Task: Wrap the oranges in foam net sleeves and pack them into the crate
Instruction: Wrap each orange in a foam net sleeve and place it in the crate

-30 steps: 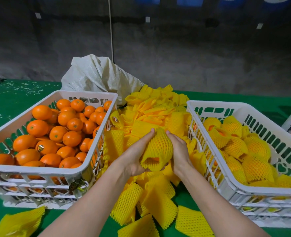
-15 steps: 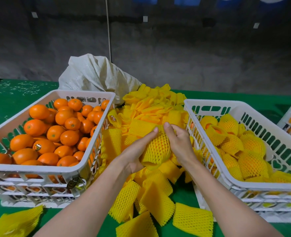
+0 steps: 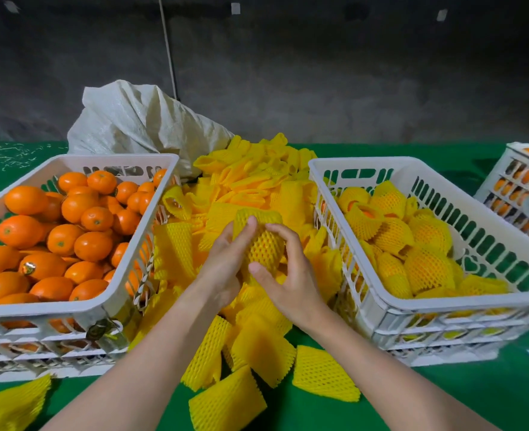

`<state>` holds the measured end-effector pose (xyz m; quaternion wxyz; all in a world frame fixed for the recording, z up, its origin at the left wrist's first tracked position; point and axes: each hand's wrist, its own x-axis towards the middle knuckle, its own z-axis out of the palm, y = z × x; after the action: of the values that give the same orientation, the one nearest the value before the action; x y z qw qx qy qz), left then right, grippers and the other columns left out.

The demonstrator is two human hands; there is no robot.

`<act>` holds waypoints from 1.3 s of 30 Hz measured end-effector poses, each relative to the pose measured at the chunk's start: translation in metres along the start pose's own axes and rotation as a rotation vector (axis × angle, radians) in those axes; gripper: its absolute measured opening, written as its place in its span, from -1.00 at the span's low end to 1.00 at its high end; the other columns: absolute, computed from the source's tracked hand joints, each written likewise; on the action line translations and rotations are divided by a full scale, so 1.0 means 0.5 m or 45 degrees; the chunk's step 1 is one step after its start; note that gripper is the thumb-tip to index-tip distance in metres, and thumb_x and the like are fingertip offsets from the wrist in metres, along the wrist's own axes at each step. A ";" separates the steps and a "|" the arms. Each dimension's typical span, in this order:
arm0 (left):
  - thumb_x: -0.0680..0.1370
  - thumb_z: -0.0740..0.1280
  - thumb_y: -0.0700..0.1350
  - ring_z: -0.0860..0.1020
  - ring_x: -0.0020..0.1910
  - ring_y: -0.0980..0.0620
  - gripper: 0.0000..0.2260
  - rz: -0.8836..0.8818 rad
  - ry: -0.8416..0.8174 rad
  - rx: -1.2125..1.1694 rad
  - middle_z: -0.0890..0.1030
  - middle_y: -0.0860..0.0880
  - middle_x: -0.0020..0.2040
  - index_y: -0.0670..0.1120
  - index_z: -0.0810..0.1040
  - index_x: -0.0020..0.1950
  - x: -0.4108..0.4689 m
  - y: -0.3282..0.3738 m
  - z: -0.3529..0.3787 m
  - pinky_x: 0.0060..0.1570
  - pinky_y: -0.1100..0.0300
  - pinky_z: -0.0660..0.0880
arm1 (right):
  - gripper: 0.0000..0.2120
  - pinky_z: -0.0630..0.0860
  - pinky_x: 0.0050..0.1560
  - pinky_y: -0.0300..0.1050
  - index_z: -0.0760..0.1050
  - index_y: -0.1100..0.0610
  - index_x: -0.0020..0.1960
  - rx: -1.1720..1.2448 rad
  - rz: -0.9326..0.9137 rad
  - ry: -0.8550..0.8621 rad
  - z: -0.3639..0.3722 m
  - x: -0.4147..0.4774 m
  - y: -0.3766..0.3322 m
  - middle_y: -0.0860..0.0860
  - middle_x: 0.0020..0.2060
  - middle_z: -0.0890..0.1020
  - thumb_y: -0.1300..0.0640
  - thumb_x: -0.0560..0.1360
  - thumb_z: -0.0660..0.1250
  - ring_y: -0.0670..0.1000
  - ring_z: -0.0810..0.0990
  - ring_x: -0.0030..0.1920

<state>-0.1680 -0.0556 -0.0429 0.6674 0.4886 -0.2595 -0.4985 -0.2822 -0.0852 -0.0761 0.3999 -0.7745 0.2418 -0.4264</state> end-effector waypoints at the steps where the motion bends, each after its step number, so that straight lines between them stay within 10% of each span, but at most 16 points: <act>1: 0.42 0.29 0.18 0.61 0.10 0.03 -0.40 -0.033 0.003 0.007 0.61 -0.04 0.19 -0.09 0.38 0.37 0.000 -0.002 0.007 0.14 0.09 0.51 | -0.54 0.34 0.22 -0.31 0.20 -0.26 0.25 -0.001 0.010 0.006 -0.007 -0.002 -0.001 -0.28 0.28 0.33 -0.05 0.46 0.34 -0.28 0.30 0.31; 6: 0.55 0.12 0.21 0.57 0.19 -0.13 -0.44 -0.258 -0.030 -0.197 0.60 -0.18 0.20 -0.19 0.46 0.34 0.008 -0.011 0.039 0.14 -0.03 0.49 | -0.47 0.26 0.25 -0.40 0.18 -0.21 0.24 -0.006 0.004 0.089 -0.041 -0.010 -0.010 -0.12 0.24 0.33 0.04 0.43 0.40 -0.24 0.29 0.29; 15: 0.63 0.02 0.15 0.64 0.01 0.10 -0.59 0.050 -0.143 0.118 0.67 0.02 0.05 -0.03 0.53 0.21 0.031 -0.061 0.168 -0.14 0.23 0.55 | -0.50 0.47 0.11 -0.04 0.30 -0.17 0.08 0.057 0.032 0.252 -0.203 -0.002 -0.004 -0.12 0.09 0.44 0.11 0.29 0.49 -0.08 0.44 0.16; 20: 0.64 0.13 -0.25 0.61 -0.17 0.08 -0.83 0.487 -0.010 0.614 0.64 -0.03 -0.14 -0.08 0.50 0.04 0.054 -0.115 0.256 -0.19 0.27 0.54 | -0.48 0.35 0.00 -0.47 0.32 -0.11 0.03 0.064 0.094 0.558 -0.334 0.038 0.041 -0.23 0.01 0.43 0.17 0.24 0.53 -0.35 0.40 0.03; 23: 0.61 0.15 -0.33 0.54 -0.13 -0.05 -0.81 0.683 -0.118 1.075 0.59 -0.15 -0.04 -0.18 0.53 0.09 0.085 -0.152 0.300 -0.18 0.22 0.40 | -0.46 0.34 -0.02 -0.41 0.32 -0.06 0.06 -0.070 0.259 0.612 -0.397 0.064 0.085 -0.23 0.01 0.43 0.21 0.25 0.56 -0.26 0.37 0.04; 30: 0.60 0.10 -0.35 0.51 -0.08 -0.03 -0.75 0.715 -0.098 1.387 0.56 -0.13 -0.01 -0.21 0.53 0.14 0.115 -0.187 0.308 -0.28 0.32 0.30 | -0.37 0.41 -0.09 -0.06 0.27 -0.05 0.23 -0.984 0.751 -0.261 -0.439 0.098 0.167 0.09 0.22 0.31 0.14 0.29 0.52 0.18 0.45 0.15; 39: 0.62 0.17 -0.28 0.50 -0.03 0.01 -0.81 0.709 -0.118 1.291 0.56 -0.09 0.01 -0.22 0.53 0.16 0.101 -0.185 0.297 -0.14 0.33 0.34 | -0.31 0.39 0.22 0.12 0.11 -0.15 0.45 -1.231 0.700 -0.506 -0.412 0.085 0.197 0.11 0.41 0.21 0.09 0.43 0.36 0.25 0.26 0.36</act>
<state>-0.3112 -0.1630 -0.0767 0.4438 0.6382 -0.6136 -0.1387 -0.4392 -0.2561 -0.0723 0.1350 -0.8428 0.5209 0.0047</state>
